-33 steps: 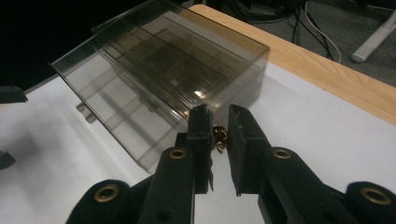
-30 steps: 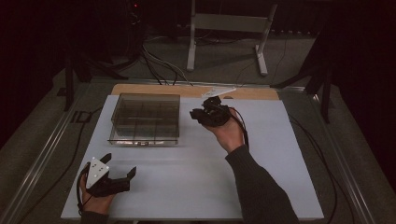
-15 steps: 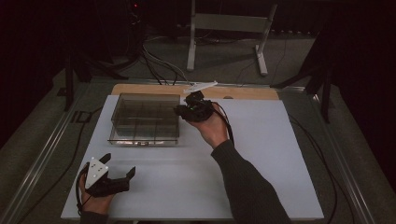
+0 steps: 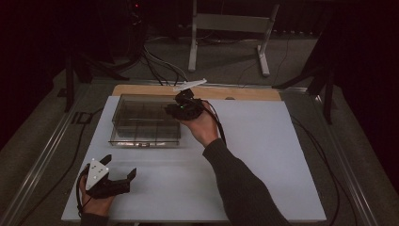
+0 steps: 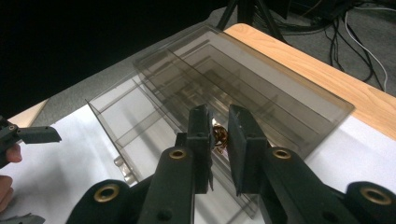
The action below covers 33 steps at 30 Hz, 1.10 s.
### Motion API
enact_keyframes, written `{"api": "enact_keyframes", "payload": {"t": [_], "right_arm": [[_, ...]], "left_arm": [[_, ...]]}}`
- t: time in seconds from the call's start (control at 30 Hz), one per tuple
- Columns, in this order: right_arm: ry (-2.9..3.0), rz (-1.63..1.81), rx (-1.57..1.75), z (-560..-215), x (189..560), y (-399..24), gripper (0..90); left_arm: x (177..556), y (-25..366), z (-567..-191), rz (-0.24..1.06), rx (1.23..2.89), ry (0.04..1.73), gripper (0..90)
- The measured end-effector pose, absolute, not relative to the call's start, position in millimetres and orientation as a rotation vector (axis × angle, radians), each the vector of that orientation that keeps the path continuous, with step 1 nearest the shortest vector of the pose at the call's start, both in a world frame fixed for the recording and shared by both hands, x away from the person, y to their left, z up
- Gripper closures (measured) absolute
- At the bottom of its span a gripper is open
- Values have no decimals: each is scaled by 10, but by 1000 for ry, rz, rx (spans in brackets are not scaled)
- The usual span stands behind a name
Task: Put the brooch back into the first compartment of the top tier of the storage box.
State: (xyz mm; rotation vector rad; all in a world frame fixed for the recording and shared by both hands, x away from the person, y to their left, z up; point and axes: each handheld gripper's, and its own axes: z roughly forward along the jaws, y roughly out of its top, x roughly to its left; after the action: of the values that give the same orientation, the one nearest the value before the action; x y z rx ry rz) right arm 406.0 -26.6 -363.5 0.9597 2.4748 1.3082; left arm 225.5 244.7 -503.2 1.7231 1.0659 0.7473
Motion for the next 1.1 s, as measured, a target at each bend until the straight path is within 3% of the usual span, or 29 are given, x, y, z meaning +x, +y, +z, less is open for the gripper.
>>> {"api": "enact_keyframes", "payload": {"t": [1.1], "right_arm": [[2547,1381,927,-3818,4044,353,805]], "left_arm": [[2264,2464,-5030,744,1719,1063,4]]}}
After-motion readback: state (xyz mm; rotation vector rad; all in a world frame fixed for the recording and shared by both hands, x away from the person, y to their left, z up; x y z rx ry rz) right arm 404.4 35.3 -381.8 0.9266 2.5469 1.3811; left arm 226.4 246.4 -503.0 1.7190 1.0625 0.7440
